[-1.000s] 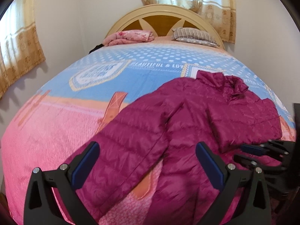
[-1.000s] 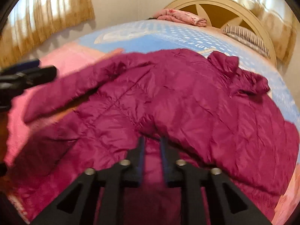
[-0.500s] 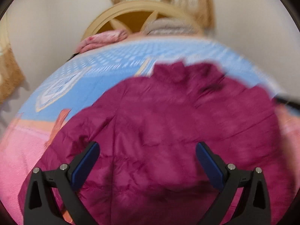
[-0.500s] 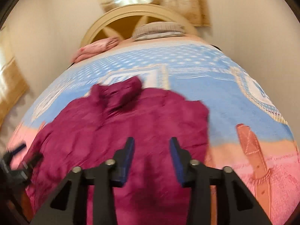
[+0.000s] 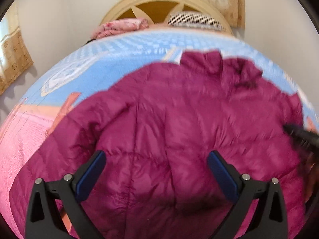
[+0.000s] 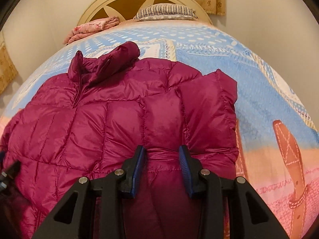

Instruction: Fold large clothes

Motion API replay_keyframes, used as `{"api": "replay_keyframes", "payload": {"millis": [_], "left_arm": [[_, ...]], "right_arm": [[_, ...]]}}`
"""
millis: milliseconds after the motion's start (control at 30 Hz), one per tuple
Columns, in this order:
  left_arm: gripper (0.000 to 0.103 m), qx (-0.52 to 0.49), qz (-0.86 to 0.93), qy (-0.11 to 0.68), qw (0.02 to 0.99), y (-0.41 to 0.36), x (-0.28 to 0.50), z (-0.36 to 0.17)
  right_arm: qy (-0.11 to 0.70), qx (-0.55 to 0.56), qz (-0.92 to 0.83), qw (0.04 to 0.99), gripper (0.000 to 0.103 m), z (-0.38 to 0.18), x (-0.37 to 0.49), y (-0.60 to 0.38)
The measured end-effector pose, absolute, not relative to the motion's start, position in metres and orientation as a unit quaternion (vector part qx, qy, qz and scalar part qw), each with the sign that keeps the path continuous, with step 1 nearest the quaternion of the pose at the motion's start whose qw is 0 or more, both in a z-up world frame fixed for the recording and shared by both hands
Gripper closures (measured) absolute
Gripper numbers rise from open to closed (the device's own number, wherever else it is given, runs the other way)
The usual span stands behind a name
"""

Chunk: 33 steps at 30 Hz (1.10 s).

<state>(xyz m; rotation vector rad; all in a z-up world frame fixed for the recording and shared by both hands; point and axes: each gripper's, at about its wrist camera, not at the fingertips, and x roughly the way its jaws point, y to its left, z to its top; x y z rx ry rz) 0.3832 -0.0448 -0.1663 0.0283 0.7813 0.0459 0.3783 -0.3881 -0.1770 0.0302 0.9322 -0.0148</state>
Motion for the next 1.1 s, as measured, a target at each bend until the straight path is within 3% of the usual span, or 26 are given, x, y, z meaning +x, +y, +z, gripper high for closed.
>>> {"api": "replay_keyframes", "payload": {"millis": [433,767,933,1100], "left_arm": [[0.0,0.029,-0.002,0.435,0.9,-0.065,0.41,-0.201],[0.0,0.02,-0.003,0.429,0.903,-0.063,0.41,-0.202],[0.0,0.019,-0.003,0.427,0.904,-0.063,0.409,-0.203],[0.0,0.018,-0.004,0.427,0.904,-0.063,0.409,-0.203]], "right_arm": [[0.44,0.0,-0.011,0.898,0.066,-0.178,0.376,-0.385],[0.442,-0.02,0.003,0.897,0.063,-0.154,0.37,-0.365],[0.426,-0.018,0.035,0.904,0.054,-0.128,0.366,-0.337],[0.438,-0.036,0.059,0.897,0.052,-0.139,0.365,-0.305]]}}
